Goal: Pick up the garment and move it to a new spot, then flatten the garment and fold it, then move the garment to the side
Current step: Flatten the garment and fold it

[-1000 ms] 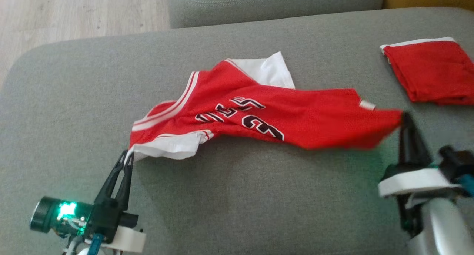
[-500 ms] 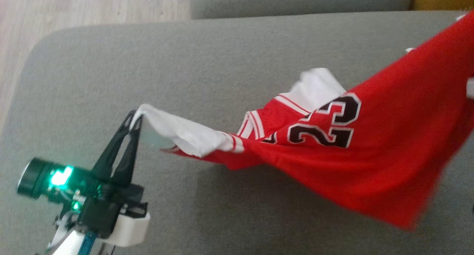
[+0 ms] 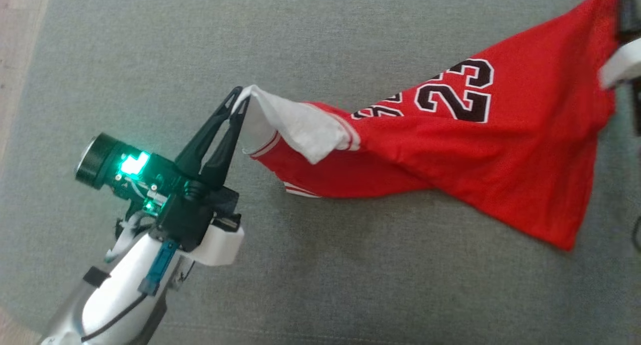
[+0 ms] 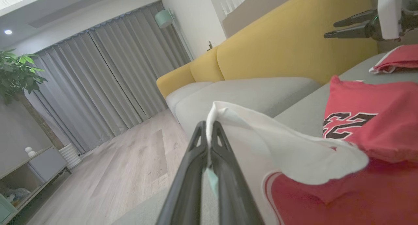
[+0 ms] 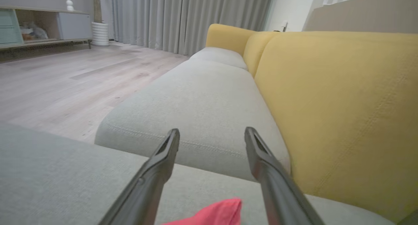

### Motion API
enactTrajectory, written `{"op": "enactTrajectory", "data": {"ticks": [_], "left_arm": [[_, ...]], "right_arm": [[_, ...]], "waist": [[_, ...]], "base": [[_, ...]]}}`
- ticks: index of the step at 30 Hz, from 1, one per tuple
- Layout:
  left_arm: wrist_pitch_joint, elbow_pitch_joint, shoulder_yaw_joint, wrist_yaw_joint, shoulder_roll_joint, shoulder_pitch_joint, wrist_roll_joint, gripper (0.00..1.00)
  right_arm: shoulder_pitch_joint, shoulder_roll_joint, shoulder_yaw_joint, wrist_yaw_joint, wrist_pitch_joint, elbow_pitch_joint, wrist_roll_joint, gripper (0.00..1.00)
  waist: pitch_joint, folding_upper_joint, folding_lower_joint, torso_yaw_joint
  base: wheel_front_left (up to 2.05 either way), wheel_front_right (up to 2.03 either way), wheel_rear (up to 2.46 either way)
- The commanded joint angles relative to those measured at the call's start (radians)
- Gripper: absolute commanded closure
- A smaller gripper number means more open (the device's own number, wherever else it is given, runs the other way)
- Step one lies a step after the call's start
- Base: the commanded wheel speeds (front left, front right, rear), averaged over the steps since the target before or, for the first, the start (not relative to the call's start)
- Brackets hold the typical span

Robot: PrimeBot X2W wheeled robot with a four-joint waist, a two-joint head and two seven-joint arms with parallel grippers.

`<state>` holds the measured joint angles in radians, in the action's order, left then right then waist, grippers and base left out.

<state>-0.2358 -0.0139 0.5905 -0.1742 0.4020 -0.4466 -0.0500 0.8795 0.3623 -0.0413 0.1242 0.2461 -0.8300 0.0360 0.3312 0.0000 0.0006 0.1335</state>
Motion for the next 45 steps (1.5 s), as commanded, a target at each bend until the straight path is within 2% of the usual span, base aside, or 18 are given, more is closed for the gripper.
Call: {"op": "enactTrajectory", "data": {"ticks": [1, 4, 11, 14, 18, 23, 31, 34, 35, 38, 39, 42, 45], "left_arm": [[-0.01, 0.017, -0.038, 0.003, 0.024, -0.041, 0.005, 1.0], [-0.018, -0.023, -0.049, -0.001, 0.03, -0.046, 0.0, 1.0], [-0.025, -0.068, -0.082, -0.025, 0.055, -0.017, -0.016, 1.0], [-0.025, -0.069, -0.099, -0.034, 0.068, 0.013, -0.031, 1.0], [-0.026, -0.052, -0.119, -0.049, 0.088, 0.055, -0.04, 1.0], [-0.026, -0.033, -0.134, -0.058, 0.106, 0.086, -0.046, 1.0], [-0.026, -0.021, -0.139, -0.059, 0.116, 0.097, -0.047, 1.0], [-0.026, -0.018, -0.136, -0.059, 0.114, 0.099, -0.046, 1.0], [-0.026, -0.018, -0.135, -0.058, 0.114, 0.098, -0.046, 1.0], [-0.026, -0.021, -0.135, -0.055, 0.116, 0.095, -0.049, 1.0], [-0.026, -0.021, -0.135, -0.055, 0.116, 0.094, -0.049, 1.0], [-0.026, -0.022, -0.136, -0.054, 0.119, 0.095, -0.05, 1.0], [-0.026, -0.021, -0.137, -0.055, 0.123, 0.097, -0.05, 1.0]], "right_arm": [[-0.025, -0.004, -0.023, 0.007, 0.013, 0.04, 0.011, 0.0], [-0.127, -0.025, -0.07, 0.007, 0.015, 0.151, 0.047, 0.0], [-0.471, -0.035, -0.198, 0.007, 0.015, 0.38, 0.118, 0.0], [-0.601, -0.024, -0.279, 0.007, 0.015, 0.455, 0.156, 0.0], [-0.734, -0.001, -0.338, 0.007, 0.016, 0.529, 0.192, 0.0], [-0.838, 0.011, -0.306, 0.007, 0.016, 0.541, 0.149, 0.0], [-0.878, -0.034, -0.235, 0.007, 0.016, 0.496, 0.108, 0.0], [-0.867, -0.046, -0.234, 0.007, 0.015, 0.465, 0.112, 0.24], [-0.864, -0.051, -0.232, 0.007, 0.013, 0.454, 0.117, 0.41], [-0.853, -0.057, -0.237, 0.007, 0.012, 0.432, 0.123, 0.43], [-0.848, -0.059, -0.237, 0.007, 0.012, 0.426, 0.125, 0.48], [-0.834, -0.066, -0.236, 0.007, 0.013, 0.404, 0.131, 0.48], [-0.825, -0.071, -0.236, 0.007, 0.014, 0.391, 0.13, 0.53]], "waist": [[-0.009, 0.0, -0.0006, -0.018], [-0.021, 0.0, -0.0006, -0.046], [-0.072, 0.0, -0.0006, -0.105], [-0.101, 0.0, -0.0006, -0.127], [-0.128, 0.0, -0.0006, -0.147], [-0.136, 0.0, -0.0006, -0.154], [-0.126, 0.0, -0.0006, -0.151], [-0.122, 0.0, -0.0006, -0.145], [-0.121, 0.0, -0.0006, -0.142], [-0.119, 0.0, -0.0006, -0.136], [-0.119, 0.0, -0.0006, -0.135], [-0.118, 0.0, -0.0006, -0.132], [-0.118, 0.0, -0.0006, -0.131]], "base": [[0.0, 0.0, 0.0], [0.0, 0.0, 0.0], [0.0, 0.0, 0.0], [0.0, 0.0, 0.0], [0.0, 0.0, 0.0], [0.0, 0.0, 0.0], [0.0, 0.0, 0.0], [0.0, 0.0, 0.0], [0.0, 0.0, 0.0], [0.0, 0.0, 0.0], [0.0, 0.0, 0.0], [0.0, 0.0, 0.0], [0.0, 0.0, 0.0]]}}
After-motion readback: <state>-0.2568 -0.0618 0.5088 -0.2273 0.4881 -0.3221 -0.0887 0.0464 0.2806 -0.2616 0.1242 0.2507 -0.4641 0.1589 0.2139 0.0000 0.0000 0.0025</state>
